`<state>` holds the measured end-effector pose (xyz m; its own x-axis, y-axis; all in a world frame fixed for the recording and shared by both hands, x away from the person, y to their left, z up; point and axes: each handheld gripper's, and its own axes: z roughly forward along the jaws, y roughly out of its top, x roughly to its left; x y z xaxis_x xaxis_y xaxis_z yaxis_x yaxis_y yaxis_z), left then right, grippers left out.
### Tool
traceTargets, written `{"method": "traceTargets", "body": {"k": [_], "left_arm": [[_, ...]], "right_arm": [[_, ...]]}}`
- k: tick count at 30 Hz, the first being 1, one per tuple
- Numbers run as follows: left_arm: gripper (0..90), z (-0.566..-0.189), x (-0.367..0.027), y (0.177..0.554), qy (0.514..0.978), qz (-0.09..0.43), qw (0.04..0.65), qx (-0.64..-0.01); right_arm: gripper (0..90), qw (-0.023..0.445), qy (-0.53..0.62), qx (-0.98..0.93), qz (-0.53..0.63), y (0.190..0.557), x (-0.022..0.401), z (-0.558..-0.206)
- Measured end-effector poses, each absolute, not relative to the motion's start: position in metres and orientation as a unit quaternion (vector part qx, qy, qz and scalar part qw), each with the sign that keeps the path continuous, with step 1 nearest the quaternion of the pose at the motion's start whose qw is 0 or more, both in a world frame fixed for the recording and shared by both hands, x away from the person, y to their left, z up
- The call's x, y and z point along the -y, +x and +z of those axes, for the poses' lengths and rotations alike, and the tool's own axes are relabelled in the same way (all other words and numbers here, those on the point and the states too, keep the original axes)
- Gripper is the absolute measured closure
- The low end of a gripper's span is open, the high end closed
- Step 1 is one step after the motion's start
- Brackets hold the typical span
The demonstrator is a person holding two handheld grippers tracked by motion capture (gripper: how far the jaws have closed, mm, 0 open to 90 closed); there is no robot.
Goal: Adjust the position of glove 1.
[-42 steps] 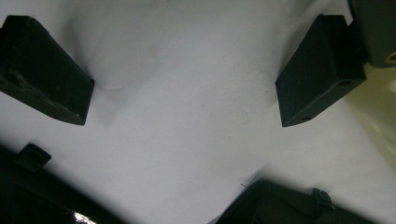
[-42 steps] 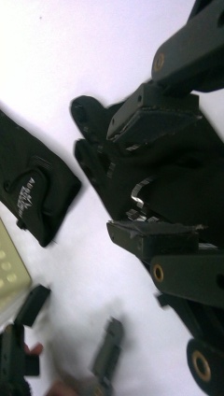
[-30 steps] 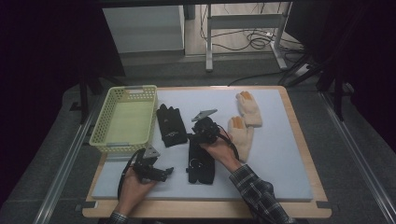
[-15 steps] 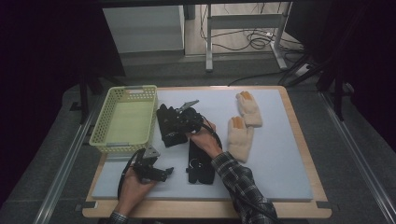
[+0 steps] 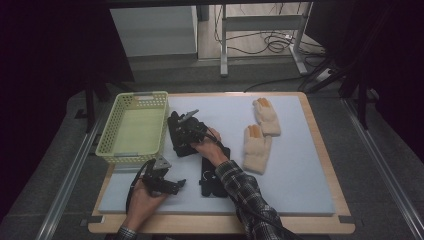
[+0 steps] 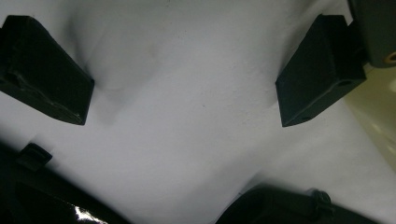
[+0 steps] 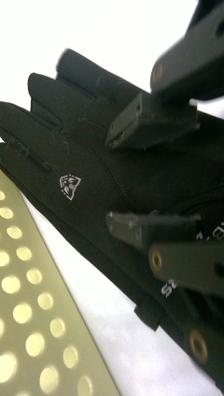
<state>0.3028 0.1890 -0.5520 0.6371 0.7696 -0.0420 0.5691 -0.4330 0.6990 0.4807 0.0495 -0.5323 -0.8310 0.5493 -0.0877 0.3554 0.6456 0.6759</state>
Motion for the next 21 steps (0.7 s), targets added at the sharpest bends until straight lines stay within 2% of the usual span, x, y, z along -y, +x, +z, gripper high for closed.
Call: {"method": "traceTargets", "body": {"k": [2,4,12,21], "left_arm": [[4.3,-0.552,-0.189,0.303,0.834,0.143,0.35,-0.401],[4.3,-0.552,-0.189,0.303,0.834,0.143,0.35,-0.401],[4.3,-0.552,-0.189,0.303,0.834,0.143,0.35,-0.401],[4.3,-0.552,-0.189,0.303,0.834,0.143,0.351,-0.402]], "right_arm": [[75.5,0.154,0.247,-0.898,0.33,0.478,-0.051,-0.531],[78.1,0.163,0.249,-0.899,0.322,0.477,-0.053,-0.53],[80.4,0.134,0.275,-0.886,0.348,0.478,-0.043,-0.52],[80.3,0.138,0.268,-0.877,0.373,0.46,-0.026,-0.487]]}}
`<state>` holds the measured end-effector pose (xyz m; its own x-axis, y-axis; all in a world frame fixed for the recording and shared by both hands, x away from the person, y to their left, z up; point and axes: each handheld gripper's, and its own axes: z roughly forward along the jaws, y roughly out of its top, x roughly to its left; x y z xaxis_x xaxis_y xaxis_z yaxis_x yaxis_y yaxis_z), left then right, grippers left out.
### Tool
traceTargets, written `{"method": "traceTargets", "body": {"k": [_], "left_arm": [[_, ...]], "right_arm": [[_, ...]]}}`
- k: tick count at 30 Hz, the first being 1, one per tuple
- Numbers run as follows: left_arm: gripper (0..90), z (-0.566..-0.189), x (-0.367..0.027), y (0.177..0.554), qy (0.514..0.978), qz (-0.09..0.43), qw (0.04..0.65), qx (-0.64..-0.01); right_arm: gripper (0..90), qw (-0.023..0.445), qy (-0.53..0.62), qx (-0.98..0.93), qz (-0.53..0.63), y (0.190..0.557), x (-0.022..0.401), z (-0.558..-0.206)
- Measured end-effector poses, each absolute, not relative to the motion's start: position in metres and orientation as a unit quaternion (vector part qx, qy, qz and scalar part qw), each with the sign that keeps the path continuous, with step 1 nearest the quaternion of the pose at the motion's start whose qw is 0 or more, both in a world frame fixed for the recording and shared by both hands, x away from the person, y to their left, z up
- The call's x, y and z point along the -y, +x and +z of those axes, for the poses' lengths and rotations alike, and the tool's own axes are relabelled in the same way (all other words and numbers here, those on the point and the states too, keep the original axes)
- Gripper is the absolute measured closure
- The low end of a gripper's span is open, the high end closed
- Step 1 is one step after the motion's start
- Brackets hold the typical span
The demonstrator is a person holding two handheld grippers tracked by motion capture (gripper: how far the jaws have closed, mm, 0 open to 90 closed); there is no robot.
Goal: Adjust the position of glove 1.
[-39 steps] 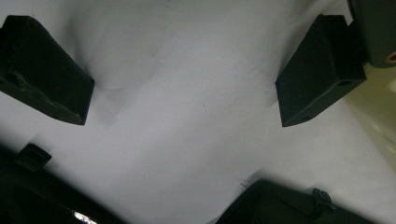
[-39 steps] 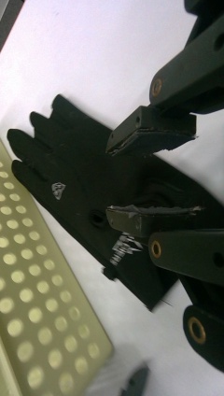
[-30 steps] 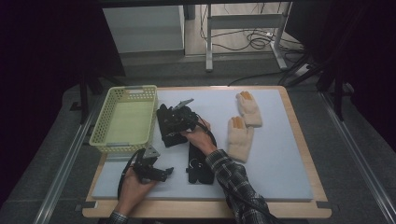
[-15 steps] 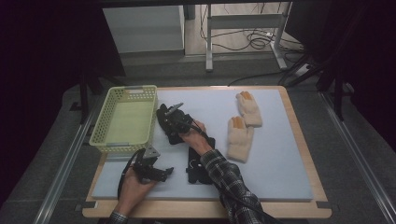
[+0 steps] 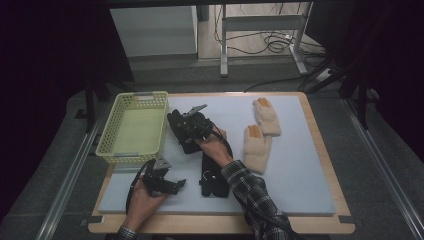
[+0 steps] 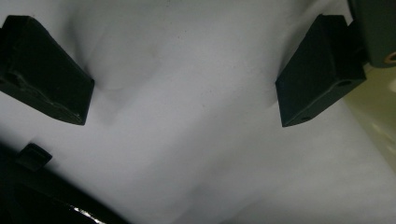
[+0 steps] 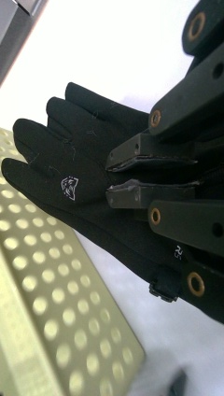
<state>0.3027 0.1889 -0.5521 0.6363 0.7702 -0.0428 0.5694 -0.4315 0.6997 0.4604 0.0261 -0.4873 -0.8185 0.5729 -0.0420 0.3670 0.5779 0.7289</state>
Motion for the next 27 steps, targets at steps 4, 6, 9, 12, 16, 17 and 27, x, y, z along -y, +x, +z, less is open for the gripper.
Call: {"method": "traceTargets", "body": {"k": [4,6,9,12,16,17,27], "left_arm": [[4.3,-0.552,-0.189,0.303,0.835,0.144,0.349,-0.401],[4.4,-0.552,-0.189,0.303,0.835,0.144,0.349,-0.4],[4.3,-0.552,-0.189,0.303,0.835,0.144,0.349,-0.4],[4.3,-0.552,-0.189,0.303,0.834,0.144,0.351,-0.401],[4.3,-0.552,-0.189,0.303,0.835,0.144,0.35,-0.4],[4.3,-0.552,-0.189,0.303,0.835,0.144,0.35,-0.4],[4.3,-0.552,-0.189,0.303,0.833,0.145,0.352,-0.402]], "right_arm": [[80.2,0.14,0.268,-0.875,0.379,0.448,-0.014,-0.474],[80.1,0.143,0.267,-0.874,0.381,0.442,-0.006,-0.469],[80.0,0.142,0.268,-0.873,0.382,0.431,0.007,-0.465],[80.0,0.141,0.269,-0.873,0.381,0.419,0.019,-0.463],[79.8,0.135,0.276,-0.869,0.387,0.401,0.037,-0.461],[79.8,0.133,0.276,-0.868,0.39,0.396,0.041,-0.461],[79.6,0.128,0.279,-0.867,0.394,0.347,0.079,-0.47]]}}
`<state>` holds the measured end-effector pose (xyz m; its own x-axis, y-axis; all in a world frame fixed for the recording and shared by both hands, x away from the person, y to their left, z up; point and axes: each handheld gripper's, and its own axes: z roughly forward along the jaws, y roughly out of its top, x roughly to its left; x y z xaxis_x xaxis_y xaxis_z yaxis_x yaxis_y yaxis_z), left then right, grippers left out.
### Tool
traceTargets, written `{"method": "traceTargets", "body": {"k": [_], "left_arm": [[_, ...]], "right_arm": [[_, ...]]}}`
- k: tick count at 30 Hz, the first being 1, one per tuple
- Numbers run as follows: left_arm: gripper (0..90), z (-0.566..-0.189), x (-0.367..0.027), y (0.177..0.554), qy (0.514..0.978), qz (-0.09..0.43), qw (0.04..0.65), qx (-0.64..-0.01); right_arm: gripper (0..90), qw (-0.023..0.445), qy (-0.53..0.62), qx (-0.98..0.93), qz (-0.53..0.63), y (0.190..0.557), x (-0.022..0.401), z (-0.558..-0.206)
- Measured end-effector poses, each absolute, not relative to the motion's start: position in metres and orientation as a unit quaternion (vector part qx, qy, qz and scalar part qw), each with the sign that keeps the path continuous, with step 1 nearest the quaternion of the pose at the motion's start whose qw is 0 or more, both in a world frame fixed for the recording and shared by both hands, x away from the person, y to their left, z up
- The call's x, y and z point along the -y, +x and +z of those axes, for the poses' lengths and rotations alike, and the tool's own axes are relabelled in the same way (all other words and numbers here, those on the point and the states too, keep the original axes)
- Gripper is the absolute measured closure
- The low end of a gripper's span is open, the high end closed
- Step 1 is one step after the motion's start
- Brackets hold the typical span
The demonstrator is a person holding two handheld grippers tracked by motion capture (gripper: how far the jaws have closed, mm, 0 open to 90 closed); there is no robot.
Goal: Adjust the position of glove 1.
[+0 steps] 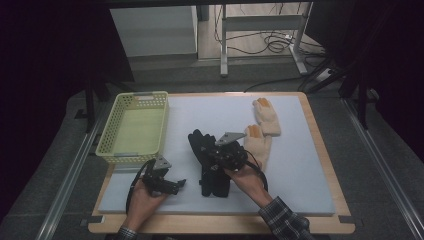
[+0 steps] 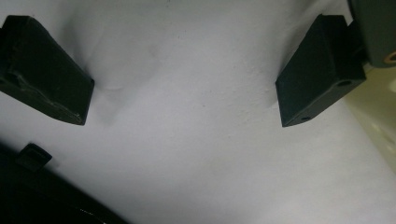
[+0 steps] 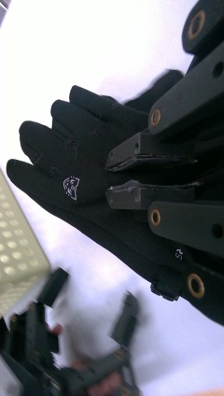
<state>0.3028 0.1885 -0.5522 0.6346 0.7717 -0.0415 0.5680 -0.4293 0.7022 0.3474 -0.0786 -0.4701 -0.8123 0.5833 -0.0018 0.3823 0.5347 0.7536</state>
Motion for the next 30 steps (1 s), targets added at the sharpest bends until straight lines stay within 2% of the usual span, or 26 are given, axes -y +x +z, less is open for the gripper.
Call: {"method": "traceTargets", "body": {"k": [4,8,10,11,16,23,30], "left_arm": [[4.3,-0.552,-0.189,0.303,0.833,0.145,0.352,-0.402],[4.3,-0.552,-0.188,0.303,0.833,0.144,0.352,-0.402],[4.3,-0.552,-0.189,0.303,0.833,0.144,0.352,-0.402],[4.3,-0.552,-0.189,0.303,0.833,0.145,0.351,-0.401],[4.3,-0.552,-0.189,0.303,0.834,0.145,0.351,-0.401],[4.4,-0.552,-0.189,0.303,0.833,0.144,0.352,-0.402],[4.3,-0.552,-0.189,0.303,0.834,0.144,0.351,-0.402]], "right_arm": [[78.7,0.124,0.276,-0.872,0.386,0.331,0.087,-0.482],[67.1,0.116,0.269,-0.881,0.372,0.325,0.091,-0.492],[65.6,0.117,0.268,-0.88,0.374,0.325,0.091,-0.491],[63.2,0.12,0.263,-0.877,0.384,0.329,0.092,-0.482],[62.8,0.13,0.252,-0.879,0.383,0.343,0.083,-0.473],[52.8,0.105,0.224,-0.905,0.347,0.367,0.065,-0.496],[48.4,0.083,0.203,-0.913,0.344,0.368,0.076,-0.501]]}}
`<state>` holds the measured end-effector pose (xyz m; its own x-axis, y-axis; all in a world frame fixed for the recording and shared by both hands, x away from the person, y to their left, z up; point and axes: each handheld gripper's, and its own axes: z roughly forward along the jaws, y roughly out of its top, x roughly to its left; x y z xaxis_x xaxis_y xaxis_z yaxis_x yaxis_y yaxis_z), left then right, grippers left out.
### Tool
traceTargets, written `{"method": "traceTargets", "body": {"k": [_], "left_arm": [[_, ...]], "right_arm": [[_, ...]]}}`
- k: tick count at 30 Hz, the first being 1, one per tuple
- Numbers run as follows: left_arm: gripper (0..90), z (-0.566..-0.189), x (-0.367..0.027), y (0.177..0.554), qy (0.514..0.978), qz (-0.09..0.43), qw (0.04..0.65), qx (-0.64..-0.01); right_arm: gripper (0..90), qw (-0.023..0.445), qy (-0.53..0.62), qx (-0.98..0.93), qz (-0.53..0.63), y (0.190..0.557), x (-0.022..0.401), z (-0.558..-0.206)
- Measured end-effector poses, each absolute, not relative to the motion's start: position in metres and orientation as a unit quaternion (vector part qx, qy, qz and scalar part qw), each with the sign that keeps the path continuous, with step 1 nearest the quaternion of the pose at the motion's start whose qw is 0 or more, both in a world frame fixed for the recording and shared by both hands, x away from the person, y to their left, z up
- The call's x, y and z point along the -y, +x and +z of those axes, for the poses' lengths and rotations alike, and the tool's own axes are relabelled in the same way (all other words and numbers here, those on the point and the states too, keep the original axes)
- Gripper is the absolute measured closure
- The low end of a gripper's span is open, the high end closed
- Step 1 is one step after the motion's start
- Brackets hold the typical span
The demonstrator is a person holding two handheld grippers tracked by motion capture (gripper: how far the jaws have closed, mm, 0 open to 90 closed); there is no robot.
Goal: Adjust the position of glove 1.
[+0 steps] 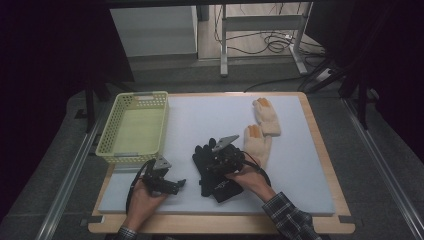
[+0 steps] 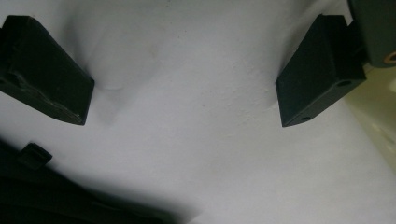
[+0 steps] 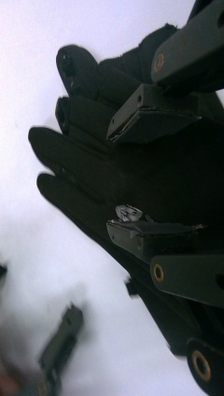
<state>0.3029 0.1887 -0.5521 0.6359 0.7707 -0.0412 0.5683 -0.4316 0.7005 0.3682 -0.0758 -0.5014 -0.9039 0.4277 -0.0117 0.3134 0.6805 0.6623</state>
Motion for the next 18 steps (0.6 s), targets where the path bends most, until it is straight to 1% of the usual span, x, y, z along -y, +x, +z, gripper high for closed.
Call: {"method": "traceTargets", "body": {"k": [4,5,7,8,9,10,12,15,18], "left_arm": [[4.3,-0.552,-0.189,0.303,0.834,0.145,0.35,-0.401],[4.3,-0.552,-0.189,0.303,0.834,0.145,0.351,-0.401],[4.3,-0.552,-0.189,0.303,0.834,0.145,0.35,-0.401],[4.3,-0.552,-0.189,0.303,0.834,0.145,0.35,-0.401],[4.3,-0.552,-0.189,0.303,0.834,0.145,0.35,-0.401],[4.4,-0.552,-0.189,0.303,0.834,0.145,0.35,-0.401],[4.3,-0.552,-0.189,0.303,0.834,0.145,0.35,-0.401],[4.4,-0.552,-0.189,0.303,0.834,0.145,0.35,-0.401],[4.3,-0.552,-0.189,0.303,0.833,0.145,0.351,-0.402]], "right_arm": [[48.5,0.068,0.174,-0.926,0.329,0.368,0.077,-0.499],[50.5,0.059,0.164,-0.932,0.319,0.369,0.076,-0.501],[56.2,0.065,0.145,-0.941,0.298,0.37,0.072,-0.508],[62.7,0.065,0.148,-0.939,0.303,0.37,0.072,-0.509],[75.2,0.058,0.156,-0.937,0.307,0.37,0.072,-0.508],[80.6,0.046,0.161,-0.934,0.314,0.371,0.073,-0.506],[87.2,0.052,0.168,-0.933,0.314,0.369,0.071,-0.505],[88.0,0.054,0.189,-0.923,0.33,0.366,0.073,-0.499],[88.2,0.067,0.21,-0.913,0.343,0.362,0.075,-0.492]]}}
